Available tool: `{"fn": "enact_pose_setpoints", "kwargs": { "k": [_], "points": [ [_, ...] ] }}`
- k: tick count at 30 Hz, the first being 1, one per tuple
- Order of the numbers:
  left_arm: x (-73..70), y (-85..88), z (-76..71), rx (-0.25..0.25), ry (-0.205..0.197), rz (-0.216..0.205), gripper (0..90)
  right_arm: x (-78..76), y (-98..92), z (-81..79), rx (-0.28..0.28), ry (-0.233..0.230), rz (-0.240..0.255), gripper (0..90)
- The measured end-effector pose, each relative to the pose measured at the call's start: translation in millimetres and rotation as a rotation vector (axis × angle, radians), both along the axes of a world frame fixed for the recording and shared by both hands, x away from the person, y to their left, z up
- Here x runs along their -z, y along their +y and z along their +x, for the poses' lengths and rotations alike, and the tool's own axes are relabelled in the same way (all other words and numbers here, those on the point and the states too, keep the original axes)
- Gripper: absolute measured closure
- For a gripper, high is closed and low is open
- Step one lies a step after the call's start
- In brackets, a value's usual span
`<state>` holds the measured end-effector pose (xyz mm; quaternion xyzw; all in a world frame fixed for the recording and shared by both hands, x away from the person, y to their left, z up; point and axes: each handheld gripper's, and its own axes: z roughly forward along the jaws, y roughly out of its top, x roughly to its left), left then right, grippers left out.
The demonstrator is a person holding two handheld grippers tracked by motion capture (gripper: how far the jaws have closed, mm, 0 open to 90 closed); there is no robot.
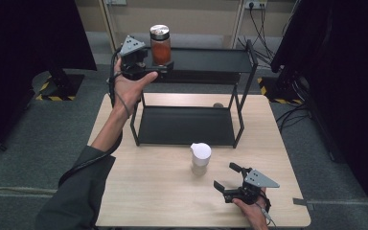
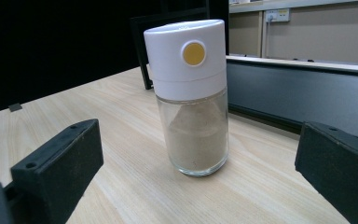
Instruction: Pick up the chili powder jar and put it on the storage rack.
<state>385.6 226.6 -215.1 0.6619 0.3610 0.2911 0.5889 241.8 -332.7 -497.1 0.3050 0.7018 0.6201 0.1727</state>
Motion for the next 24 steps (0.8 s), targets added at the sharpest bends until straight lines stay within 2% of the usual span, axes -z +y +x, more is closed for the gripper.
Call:
{"fn": "enact_pose_setpoints", "kwargs": {
  "k": [6, 13, 20, 24],
  "points": [
    [13.4, 6.9, -12.1, 0.049, -0.016, -0.009, 0.4, 0.0, 0.2, 0.0, -0.001, 0.001, -0.001, 1.2],
    [31.7, 8.1, -26.6, 0.122, -0.023, 0.002, 0.4, 0.0, 0.4, -0.2, 0.0, 0.0, -0.001, 1.2],
    [57.5, 9.9, -42.1, 0.183, -0.035, -0.013, 0.5, -0.1, 0.6, -0.4, 0.0, -0.001, -0.004, 1.2],
    [71.0, 11.8, -50.0, 0.201, -0.041, -0.024, 0.4, -0.1, 0.5, -0.6, 0.002, -0.001, -0.004, 1.2]
  ]
}}
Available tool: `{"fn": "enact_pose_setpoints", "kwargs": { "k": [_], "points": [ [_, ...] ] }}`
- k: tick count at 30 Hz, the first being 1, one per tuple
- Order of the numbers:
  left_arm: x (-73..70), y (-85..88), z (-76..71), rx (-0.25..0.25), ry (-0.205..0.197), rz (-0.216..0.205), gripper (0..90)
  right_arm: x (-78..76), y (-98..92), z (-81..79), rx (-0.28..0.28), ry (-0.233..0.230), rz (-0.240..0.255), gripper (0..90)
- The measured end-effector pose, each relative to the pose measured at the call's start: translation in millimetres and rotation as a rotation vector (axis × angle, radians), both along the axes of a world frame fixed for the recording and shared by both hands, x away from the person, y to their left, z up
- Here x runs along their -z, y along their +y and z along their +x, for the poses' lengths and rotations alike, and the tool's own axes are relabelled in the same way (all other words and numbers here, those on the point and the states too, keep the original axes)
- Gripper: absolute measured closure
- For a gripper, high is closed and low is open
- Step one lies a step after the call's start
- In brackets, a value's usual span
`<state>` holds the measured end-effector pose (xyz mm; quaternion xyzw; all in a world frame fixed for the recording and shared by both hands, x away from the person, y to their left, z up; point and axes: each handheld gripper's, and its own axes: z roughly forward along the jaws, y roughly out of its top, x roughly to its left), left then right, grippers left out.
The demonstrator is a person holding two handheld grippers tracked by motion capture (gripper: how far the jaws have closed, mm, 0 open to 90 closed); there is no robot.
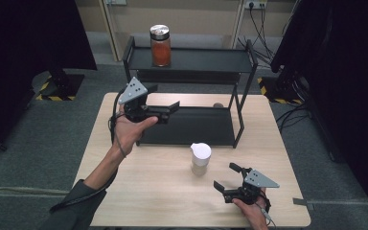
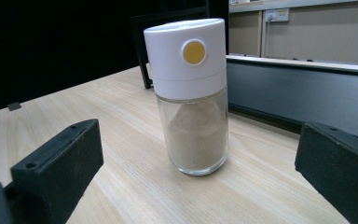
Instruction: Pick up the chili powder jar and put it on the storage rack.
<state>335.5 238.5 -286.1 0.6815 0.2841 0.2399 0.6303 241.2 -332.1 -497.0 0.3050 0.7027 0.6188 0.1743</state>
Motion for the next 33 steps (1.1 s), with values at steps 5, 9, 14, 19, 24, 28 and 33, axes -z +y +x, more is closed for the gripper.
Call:
{"fn": "enact_pose_setpoints", "kwargs": {
  "k": [5, 9, 14, 19, 24, 28, 33],
  "points": [
    [16.7, 1.5, -10.0, 0.024, -0.008, -0.011, 0.5, 0.0, 0.0, -0.1, 0.001, 0.0, 0.0, 1.2],
    [30.0, 2.0, -18.1, 0.041, -0.015, -0.008, 0.7, 0.1, 0.0, -0.1, 0.001, 0.0, 0.001, 1.2],
    [51.6, 1.8, -31.3, 0.062, -0.023, -0.01, 0.7, 0.1, 0.0, -0.2, 0.001, 0.0, 0.0, 1.2],
    [68.3, 2.5, -40.4, 0.076, -0.016, -0.006, 0.7, 0.3, 0.0, 0.0, 0.002, 0.0, 0.0, 1.2],
    [90.3, 2.1, -48.4, 0.081, -0.009, 0.002, 1.1, 0.3, 0.3, -0.2, 0.002, -0.001, -0.001, 1.2],
    [106.5, 0.2, -49.5, 0.085, 0.006, 0.02, 1.2, 0.6, 0.5, 0.1, 0.002, 0.001, -0.001, 1.2],
    [123.4, 0.0, -52.5, 0.09, 0.014, 0.009, 1.2, 0.7, 0.4, 0.1, 0.003, 0.0, -0.002, 1.2]
  ]
}}
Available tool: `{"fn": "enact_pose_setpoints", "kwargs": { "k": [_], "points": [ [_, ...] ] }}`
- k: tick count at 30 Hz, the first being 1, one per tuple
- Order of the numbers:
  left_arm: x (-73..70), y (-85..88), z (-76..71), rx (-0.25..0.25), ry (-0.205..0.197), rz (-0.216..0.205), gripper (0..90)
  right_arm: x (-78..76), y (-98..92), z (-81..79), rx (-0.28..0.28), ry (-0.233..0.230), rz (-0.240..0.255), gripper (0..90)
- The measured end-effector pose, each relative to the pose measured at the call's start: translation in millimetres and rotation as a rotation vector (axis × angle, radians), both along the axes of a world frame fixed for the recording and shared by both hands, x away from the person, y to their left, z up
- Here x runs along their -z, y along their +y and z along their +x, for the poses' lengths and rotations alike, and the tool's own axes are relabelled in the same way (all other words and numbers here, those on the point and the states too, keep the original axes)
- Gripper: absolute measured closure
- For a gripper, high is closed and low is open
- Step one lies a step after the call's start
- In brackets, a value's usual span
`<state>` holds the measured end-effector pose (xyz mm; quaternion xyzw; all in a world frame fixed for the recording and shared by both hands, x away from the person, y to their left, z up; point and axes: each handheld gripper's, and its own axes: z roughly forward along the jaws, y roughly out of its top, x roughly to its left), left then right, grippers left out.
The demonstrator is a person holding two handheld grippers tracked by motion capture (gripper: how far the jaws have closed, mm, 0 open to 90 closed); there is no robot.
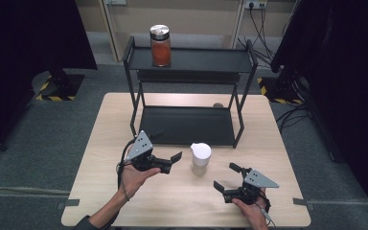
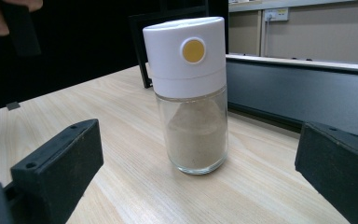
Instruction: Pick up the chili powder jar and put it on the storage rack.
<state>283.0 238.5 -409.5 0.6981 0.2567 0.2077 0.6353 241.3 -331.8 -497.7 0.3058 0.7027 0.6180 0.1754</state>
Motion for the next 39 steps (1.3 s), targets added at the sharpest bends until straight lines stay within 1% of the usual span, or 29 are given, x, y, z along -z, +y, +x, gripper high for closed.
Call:
{"fn": "enact_pose_setpoints", "kwargs": {
  "k": [3, 5, 9, 12, 15, 17, 18, 24, 26, 29, 33, 39],
  "points": [
    [9.4, 0.3, -3.1, 0.004, 0.003, -0.005, 1.2, 0.0, -0.3, -0.1, -0.001, -0.001, 0.001, 1.2],
    [16.0, 0.7, -6.2, 0.003, 0.001, 0.001, 1.2, 0.0, -0.4, -0.1, -0.002, 0.0, 0.002, 1.2],
    [29.7, 3.2, -10.9, 0.009, 0.02, -0.015, 1.2, 0.1, -0.2, 0.2, -0.003, 0.002, 0.003, 1.2],
    [39.8, 4.4, -16.3, 0.006, 0.01, -0.016, 1.2, 0.0, 0.1, 0.0, -0.002, 0.001, 0.001, 1.2],
    [49.0, 5.4, -20.2, 0.008, 0.016, -0.018, 1.2, 0.5, -0.7, -0.1, 0.002, 0.004, 0.007, 1.2],
    [56.2, 6.4, -23.4, 0.008, 0.015, -0.012, 1.2, 0.7, -0.7, 0.0, 0.001, 0.005, 0.008, 1.2],
    [56.2, 6.4, -23.4, 0.008, 0.015, -0.012, 1.2, 0.6, -0.7, -0.1, 0.001, 0.005, 0.008, 1.2],
    [71.0, 9.9, -28.0, 0.003, 0.008, -0.039, 1.2, 0.9, -0.7, 0.4, -0.001, 0.006, 0.009, 1.2],
    [74.3, 10.0, -29.8, 0.001, -0.003, -0.032, 1.2, 0.7, -0.6, 0.3, -0.002, 0.004, 0.007, 1.2],
    [80.3, 9.1, -31.4, -0.001, 0.0, -0.032, 1.2, 0.7, -0.6, 0.5, -0.002, 0.004, 0.006, 1.2],
    [86.5, 7.0, -35.0, -0.006, -0.013, -0.004, 1.7, 0.3, 0.2, 0.2, -0.006, 0.001, 0.003, 1.2],
    [94.2, 10.5, -40.8, -0.016, -0.014, 0.002, 1.8, -0.3, -0.3, -1.0, -0.007, -0.006, 0.001, 1.2]
  ]
}}
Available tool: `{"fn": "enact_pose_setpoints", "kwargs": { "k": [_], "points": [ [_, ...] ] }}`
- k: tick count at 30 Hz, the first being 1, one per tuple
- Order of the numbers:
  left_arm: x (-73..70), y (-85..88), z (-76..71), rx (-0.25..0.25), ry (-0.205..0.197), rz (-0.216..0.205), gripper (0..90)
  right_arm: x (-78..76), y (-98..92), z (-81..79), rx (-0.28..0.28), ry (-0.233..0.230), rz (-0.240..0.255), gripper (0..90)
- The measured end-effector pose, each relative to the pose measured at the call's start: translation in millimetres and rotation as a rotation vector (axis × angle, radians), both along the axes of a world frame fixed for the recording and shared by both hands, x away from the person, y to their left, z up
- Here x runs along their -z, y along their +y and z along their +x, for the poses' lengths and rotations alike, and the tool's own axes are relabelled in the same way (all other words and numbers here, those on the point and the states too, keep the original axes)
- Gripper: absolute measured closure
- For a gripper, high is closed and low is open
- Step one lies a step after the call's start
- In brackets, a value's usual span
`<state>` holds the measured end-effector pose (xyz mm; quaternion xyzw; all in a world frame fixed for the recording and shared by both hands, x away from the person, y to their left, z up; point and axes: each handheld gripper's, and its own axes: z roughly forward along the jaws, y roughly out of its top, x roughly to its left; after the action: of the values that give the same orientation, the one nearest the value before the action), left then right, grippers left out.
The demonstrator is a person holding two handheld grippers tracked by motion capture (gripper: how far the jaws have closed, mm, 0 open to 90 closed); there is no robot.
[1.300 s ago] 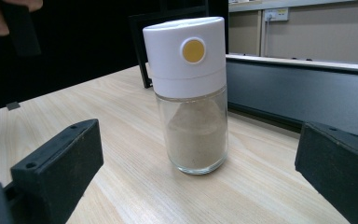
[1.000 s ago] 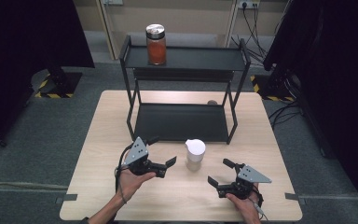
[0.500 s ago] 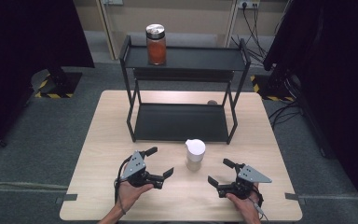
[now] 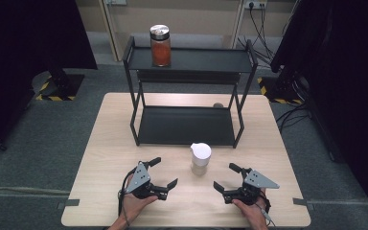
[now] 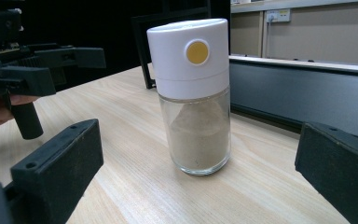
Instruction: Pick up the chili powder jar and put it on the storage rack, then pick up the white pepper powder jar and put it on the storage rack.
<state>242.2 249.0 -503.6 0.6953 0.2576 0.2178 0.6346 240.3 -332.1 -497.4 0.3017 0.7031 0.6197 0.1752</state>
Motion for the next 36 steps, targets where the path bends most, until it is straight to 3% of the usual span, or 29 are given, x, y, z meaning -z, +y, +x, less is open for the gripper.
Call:
{"fn": "enact_pose_setpoints", "kwargs": {
  "k": [9, 36],
  "points": [
    [6.1, 4.3, -6.8, 0.001, 0.033, -0.019, 1.8, -0.5, 0.1, -1.2, -0.003, -0.004, -0.002, 1.2],
    [8.1, 3.9, -8.8, -0.015, 0.031, 0.002, 1.9, -1.3, 2.9, -1.2, -0.005, -0.008, -0.01, 1.2]
  ]
}}
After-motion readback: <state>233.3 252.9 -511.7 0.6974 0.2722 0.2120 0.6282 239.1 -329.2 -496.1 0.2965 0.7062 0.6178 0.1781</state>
